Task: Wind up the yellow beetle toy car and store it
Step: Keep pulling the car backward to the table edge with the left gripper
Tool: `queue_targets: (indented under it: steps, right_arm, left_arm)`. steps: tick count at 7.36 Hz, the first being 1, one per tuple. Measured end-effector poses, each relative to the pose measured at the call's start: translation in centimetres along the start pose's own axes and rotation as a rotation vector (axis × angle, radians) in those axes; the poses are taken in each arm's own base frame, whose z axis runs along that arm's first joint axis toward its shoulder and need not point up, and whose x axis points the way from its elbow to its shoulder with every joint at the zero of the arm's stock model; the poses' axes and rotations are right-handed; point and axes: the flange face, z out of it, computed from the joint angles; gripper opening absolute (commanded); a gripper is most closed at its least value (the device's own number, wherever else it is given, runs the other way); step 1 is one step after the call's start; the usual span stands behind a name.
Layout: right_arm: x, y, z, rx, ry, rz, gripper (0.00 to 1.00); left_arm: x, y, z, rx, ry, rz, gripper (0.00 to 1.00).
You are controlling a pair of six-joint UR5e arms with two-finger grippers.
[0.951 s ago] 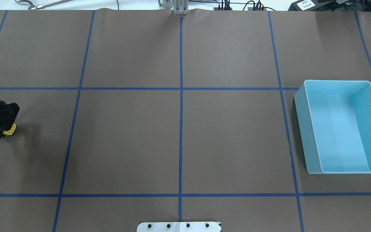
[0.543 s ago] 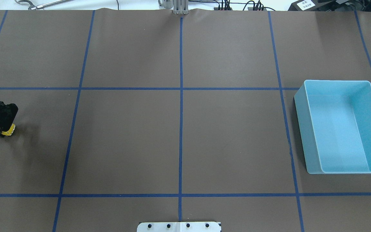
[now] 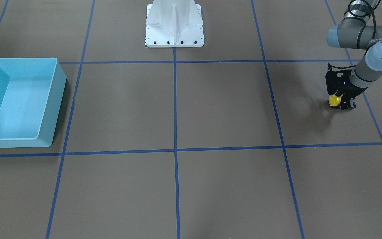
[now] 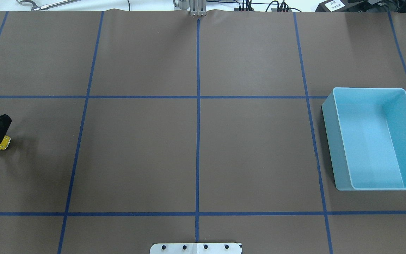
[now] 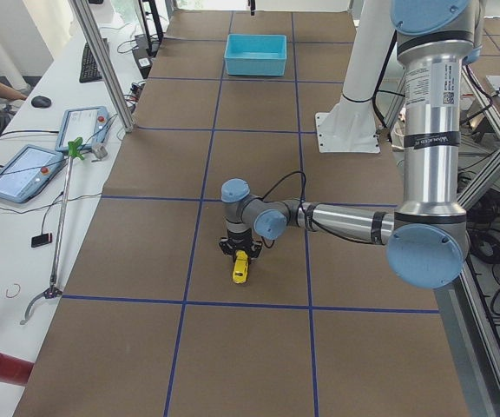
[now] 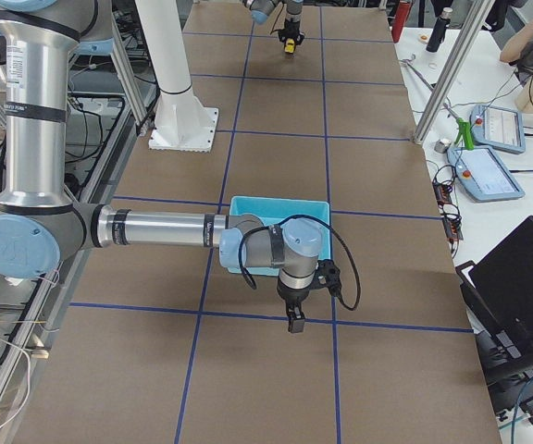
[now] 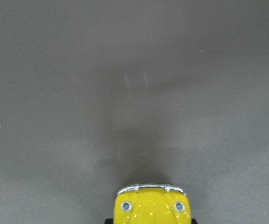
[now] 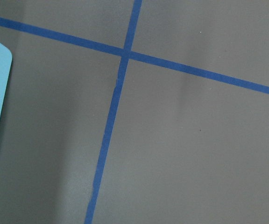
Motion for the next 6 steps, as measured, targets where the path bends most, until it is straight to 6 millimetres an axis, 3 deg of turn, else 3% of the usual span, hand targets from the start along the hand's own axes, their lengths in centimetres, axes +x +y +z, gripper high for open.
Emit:
queue_targets:
  steps: [6]
  right_arm:
    - [0.0, 0.0, 0.0, 0.000, 0.000, 0.000, 1.00]
  left_arm:
    - [0.5, 3.1, 0.8, 0.019, 0.003, 0.004, 0.06]
